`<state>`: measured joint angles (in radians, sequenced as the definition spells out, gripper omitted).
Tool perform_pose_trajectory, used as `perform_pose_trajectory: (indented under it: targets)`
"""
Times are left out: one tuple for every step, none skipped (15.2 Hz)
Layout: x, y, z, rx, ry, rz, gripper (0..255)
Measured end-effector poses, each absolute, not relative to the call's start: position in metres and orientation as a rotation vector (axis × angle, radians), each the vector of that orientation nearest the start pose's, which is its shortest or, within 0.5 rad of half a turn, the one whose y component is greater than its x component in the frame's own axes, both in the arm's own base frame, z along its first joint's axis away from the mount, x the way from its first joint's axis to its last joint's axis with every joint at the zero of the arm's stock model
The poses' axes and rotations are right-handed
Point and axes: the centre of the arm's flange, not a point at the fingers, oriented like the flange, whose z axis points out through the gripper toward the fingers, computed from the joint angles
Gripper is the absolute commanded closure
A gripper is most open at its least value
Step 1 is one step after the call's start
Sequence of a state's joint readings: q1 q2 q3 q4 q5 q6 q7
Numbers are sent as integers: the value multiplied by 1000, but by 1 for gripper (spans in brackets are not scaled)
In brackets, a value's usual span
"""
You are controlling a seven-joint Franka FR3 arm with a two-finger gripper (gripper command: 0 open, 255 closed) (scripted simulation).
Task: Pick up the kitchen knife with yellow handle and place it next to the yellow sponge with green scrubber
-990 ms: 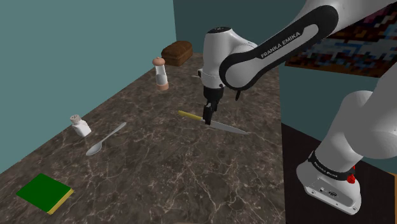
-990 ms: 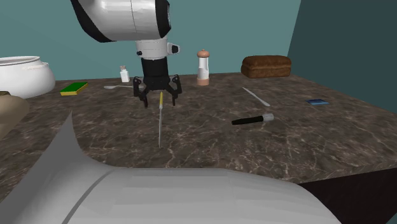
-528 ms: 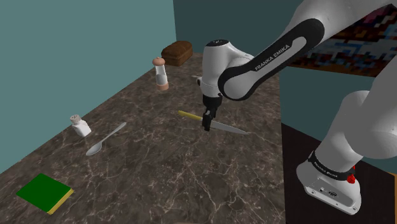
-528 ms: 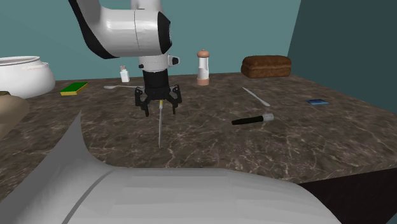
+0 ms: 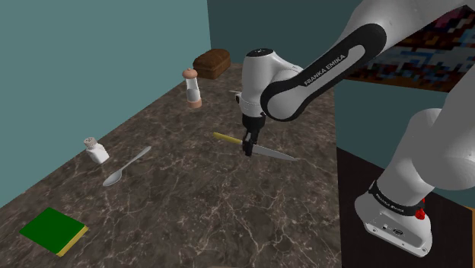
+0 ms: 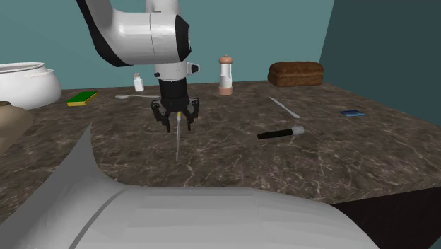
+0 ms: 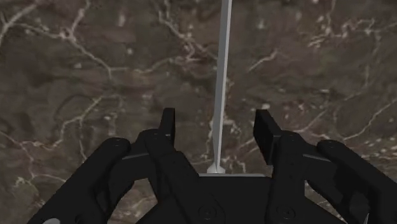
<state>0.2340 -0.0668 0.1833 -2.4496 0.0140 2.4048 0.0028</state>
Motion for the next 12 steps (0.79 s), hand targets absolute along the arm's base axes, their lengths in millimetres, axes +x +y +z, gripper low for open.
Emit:
perform_pose_trajectory:
  targets:
    - [435, 193, 326, -3076, -630, -33, 255]
    - [435, 193, 326, -3076, -630, -33, 255]
    - [435, 193, 326, -3076, -630, -33, 255]
    - [435, 193, 326, -3076, -630, -33, 255]
    - [435, 193, 326, -3076, -630, -33, 255]
    - [435, 193, 326, -3076, -630, -33, 255]
    - [435, 193, 326, -3076, -630, -33, 255]
    - [435, 193, 326, -3076, -630, -33, 255]
    - [435, 193, 326, -3076, -630, -33, 255]
    - [435, 193, 329, -3076, -630, -33, 255]
    - [435, 192, 332, -3076, -630, -33, 255]
    - [435, 191, 337, -3076, -630, -33, 255]
